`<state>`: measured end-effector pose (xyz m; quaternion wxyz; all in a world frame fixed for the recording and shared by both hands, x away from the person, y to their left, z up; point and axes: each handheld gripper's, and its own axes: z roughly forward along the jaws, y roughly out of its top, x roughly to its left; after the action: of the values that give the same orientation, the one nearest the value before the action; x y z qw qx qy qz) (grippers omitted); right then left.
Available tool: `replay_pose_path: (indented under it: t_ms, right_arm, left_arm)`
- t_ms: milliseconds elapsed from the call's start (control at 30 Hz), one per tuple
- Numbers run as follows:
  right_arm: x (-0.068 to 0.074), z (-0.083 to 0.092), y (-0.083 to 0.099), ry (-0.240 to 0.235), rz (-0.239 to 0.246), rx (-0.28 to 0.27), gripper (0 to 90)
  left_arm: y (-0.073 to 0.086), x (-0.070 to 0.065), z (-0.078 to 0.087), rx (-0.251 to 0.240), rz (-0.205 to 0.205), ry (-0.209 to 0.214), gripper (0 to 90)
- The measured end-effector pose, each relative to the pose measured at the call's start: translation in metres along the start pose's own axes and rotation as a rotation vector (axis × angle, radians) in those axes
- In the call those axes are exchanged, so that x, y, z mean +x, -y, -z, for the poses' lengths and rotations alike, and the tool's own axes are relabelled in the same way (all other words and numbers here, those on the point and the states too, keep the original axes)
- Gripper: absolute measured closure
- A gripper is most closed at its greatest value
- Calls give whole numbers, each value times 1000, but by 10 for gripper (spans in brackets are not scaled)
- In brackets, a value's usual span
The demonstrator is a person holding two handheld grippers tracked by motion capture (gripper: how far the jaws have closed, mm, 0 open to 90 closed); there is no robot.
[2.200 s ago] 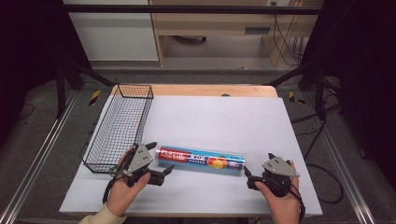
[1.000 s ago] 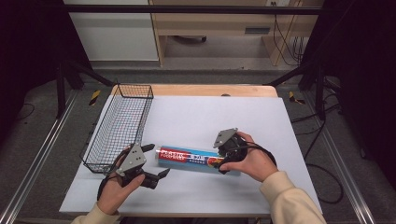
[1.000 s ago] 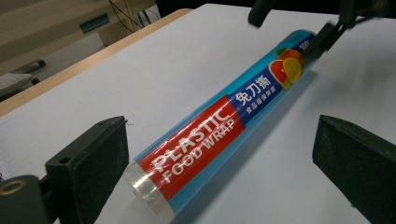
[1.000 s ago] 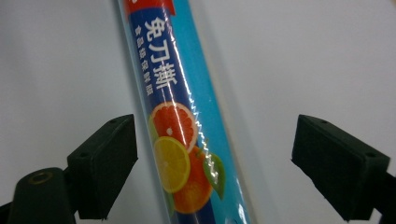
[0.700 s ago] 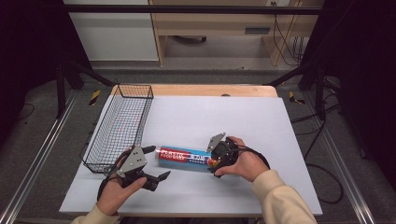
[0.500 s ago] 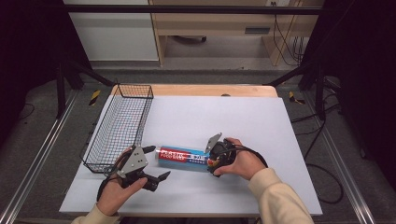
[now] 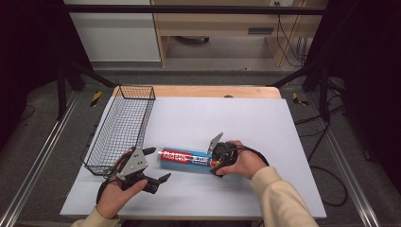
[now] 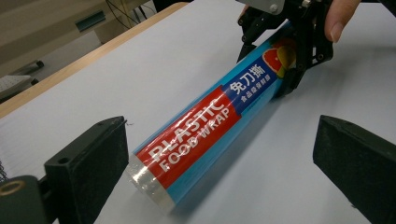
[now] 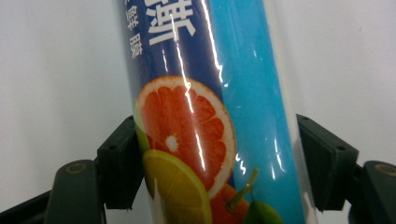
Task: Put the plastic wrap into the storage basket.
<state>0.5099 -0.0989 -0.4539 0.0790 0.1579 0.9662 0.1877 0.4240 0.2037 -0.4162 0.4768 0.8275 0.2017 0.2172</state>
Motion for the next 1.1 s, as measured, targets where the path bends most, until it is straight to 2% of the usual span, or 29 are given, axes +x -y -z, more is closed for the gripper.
replay_pose_path:
  t_ms: [133,167,233,267,400,467,533,733,933,1100]
  right_arm:
    - [5,1,2,33,33,-23,281]
    - [7,1,2,44,43,-30,283]
    - [12,2,4,68,46,-42,286]
    - [13,3,4,76,64,-42,286]
    - [16,14,6,110,72,-66,286]
    - [15,22,7,121,67,-77,287]
    - [12,31,8,142,75,-70,287]
    - [5,56,7,200,117,-26,288]
    - [0,78,0,236,151,-12,289]
    - [1,93,-6,249,159,0,289]
  left_arm:
    - [0,2,0,4,1,-5,37]
    - [0,2,0,10,-11,-9,37]
    - [-2,2,-1,24,-38,-16,37]
    - [-3,2,-2,30,-50,-20,37]
    - [-13,4,-8,63,-111,1,38]
    - [-20,5,-14,87,-161,5,39]
    - [-29,7,-20,109,-213,18,39]
    - [-53,13,-45,160,-299,73,40]
    - [-66,12,-64,202,-384,62,48]
    - [-82,10,-70,214,-424,72,45]
